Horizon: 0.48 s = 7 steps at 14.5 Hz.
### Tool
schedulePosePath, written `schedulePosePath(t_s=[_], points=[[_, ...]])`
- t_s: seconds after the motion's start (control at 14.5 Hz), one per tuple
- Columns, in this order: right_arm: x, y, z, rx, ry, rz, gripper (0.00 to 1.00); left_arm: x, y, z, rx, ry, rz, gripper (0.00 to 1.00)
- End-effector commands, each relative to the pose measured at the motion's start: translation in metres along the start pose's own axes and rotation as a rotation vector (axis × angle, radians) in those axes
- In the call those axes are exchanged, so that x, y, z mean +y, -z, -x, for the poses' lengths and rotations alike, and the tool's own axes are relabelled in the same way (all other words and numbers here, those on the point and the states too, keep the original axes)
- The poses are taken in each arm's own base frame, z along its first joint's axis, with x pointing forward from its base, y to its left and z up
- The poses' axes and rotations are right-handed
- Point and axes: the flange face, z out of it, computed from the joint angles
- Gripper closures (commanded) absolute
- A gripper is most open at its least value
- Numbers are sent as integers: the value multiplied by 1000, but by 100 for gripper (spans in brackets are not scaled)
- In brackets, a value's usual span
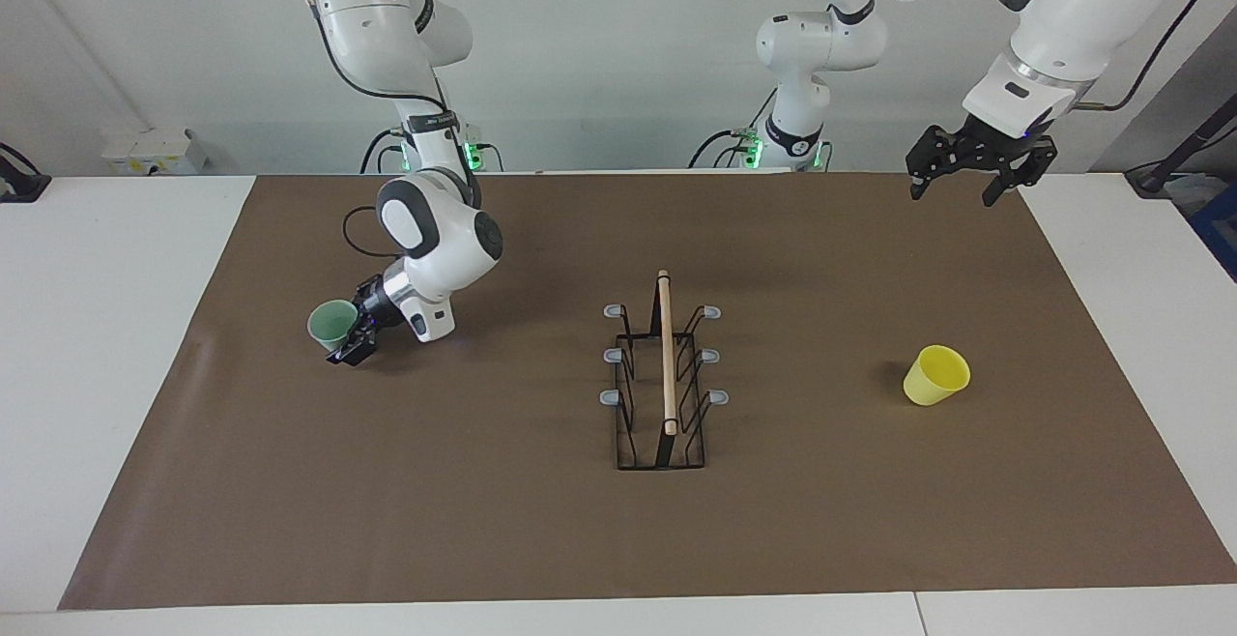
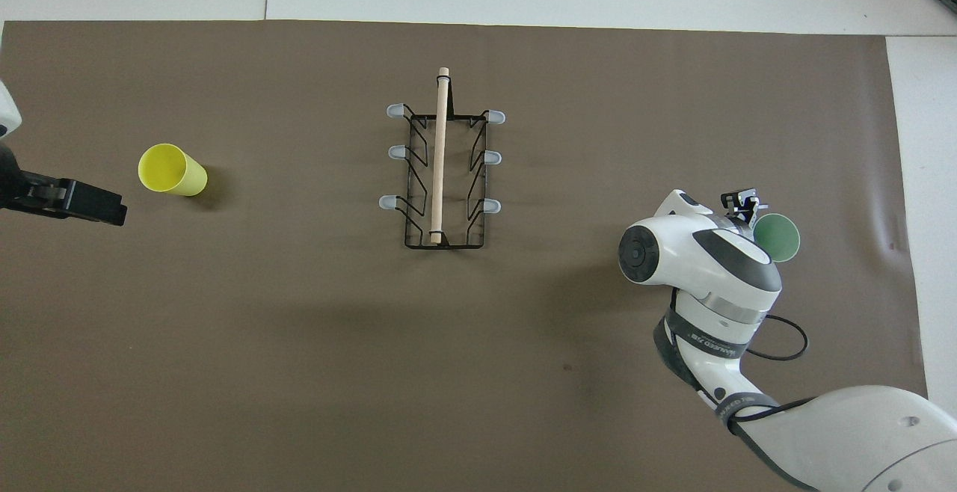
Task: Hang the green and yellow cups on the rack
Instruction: 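Reach the right gripper down and grasp the pale green cup rim, then lift the green cup with the right gripper toward the rack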
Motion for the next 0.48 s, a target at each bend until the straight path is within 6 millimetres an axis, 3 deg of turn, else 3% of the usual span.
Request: schedulePosePath(t_s=[0.0,0.07,0.14,0.41], points=[[-10,-10,8,11,15,46,11,1,1,10,-8,5,-14,0],[-9,-9,7,13,20,52,43,1,1,10,-8,5,-14,0],[-9,-7,5,10,22,57,99,1,1,10,-6,5,-14,0],[11,2,20,38,-78,23,100,1,1,10,-8,7,-14,0]])
